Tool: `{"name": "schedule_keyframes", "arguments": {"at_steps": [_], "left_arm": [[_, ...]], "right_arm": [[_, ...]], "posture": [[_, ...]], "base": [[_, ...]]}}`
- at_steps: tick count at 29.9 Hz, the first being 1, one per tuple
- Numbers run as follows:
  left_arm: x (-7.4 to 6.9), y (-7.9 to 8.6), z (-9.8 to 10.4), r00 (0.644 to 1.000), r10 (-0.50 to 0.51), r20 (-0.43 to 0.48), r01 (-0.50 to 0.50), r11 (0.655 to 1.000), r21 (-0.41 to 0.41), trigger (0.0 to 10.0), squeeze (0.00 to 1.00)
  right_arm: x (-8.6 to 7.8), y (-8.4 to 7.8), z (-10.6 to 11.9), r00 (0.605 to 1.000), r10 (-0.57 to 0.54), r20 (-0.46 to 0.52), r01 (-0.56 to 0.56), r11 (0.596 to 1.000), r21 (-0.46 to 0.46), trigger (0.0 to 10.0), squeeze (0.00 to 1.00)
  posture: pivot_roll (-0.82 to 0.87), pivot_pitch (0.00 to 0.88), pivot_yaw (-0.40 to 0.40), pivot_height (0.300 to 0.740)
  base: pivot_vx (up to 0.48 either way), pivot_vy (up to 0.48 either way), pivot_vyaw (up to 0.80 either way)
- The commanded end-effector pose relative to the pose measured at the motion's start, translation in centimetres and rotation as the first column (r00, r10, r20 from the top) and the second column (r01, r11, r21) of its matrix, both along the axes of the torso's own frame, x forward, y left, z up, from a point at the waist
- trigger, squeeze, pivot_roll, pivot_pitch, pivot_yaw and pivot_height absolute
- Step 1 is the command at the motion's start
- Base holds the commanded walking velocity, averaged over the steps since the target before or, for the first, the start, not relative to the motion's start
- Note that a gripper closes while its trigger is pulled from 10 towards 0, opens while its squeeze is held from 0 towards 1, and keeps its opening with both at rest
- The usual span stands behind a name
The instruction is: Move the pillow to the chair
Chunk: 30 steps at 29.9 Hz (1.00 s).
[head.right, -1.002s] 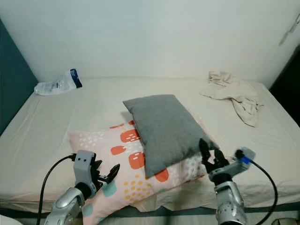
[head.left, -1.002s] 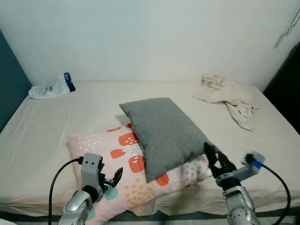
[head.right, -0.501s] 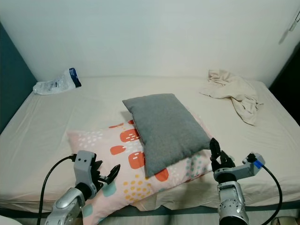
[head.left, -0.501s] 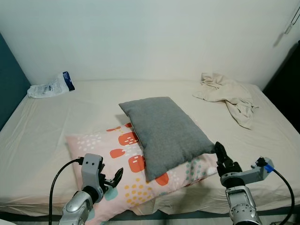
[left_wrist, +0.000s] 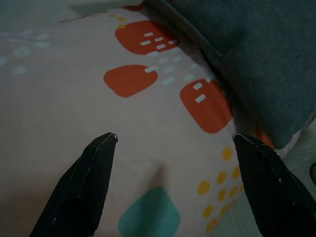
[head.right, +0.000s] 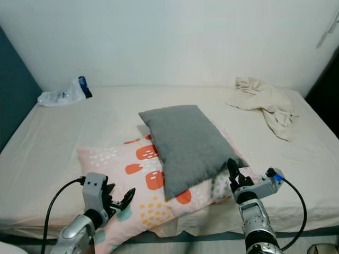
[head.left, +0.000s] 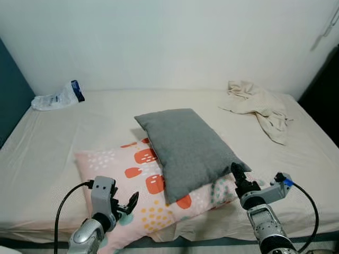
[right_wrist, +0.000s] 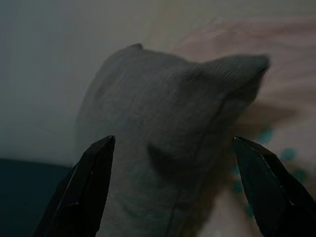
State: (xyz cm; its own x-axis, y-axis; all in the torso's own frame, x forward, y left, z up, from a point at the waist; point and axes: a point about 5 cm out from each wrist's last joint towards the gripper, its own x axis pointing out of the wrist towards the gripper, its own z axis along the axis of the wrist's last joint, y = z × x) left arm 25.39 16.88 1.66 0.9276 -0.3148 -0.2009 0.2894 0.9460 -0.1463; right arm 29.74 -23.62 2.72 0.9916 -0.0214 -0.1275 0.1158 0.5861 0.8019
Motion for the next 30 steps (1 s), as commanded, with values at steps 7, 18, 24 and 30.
{"name": "schedule_keyframes", "arguments": {"at_steps": [7,18,24,30], "left_arm": [[-2.1,1.3,-0.3,0.999,-0.023,-0.033,0.024,0.999,0.037,10.0,0.00],[-4.9,2.3,0.0,0.998,-0.033,-0.055,0.037,0.997,0.066,10.0,0.00],[-6.2,2.4,0.2,0.997,-0.034,-0.076,0.039,0.997,0.070,10.0,0.00],[-7.3,2.3,0.5,0.995,-0.026,-0.097,0.033,0.997,0.071,10.0,0.00]], "right_arm": [[0.1,2.2,-0.9,0.998,0.051,-0.029,-0.050,0.998,0.036,10.0,0.00],[0.0,3.7,-1.5,0.998,0.035,-0.051,-0.031,0.996,0.080,10.0,0.00],[0.7,4.4,-0.5,0.995,0.078,0.058,-0.085,0.988,0.125,10.0,0.00],[1.2,5.1,0.4,0.975,0.162,0.150,-0.184,0.972,0.147,10.0,0.00]], "posture": [[0.05,0.210,0.047,0.740],[0.10,0.278,0.078,0.740],[0.11,0.303,0.083,0.740],[0.13,0.312,0.076,0.740]], "base": [[0.000,0.000,0.00],[0.000,0.000,0.00],[0.000,0.000,0.00],[0.000,0.000,0.00]]}}
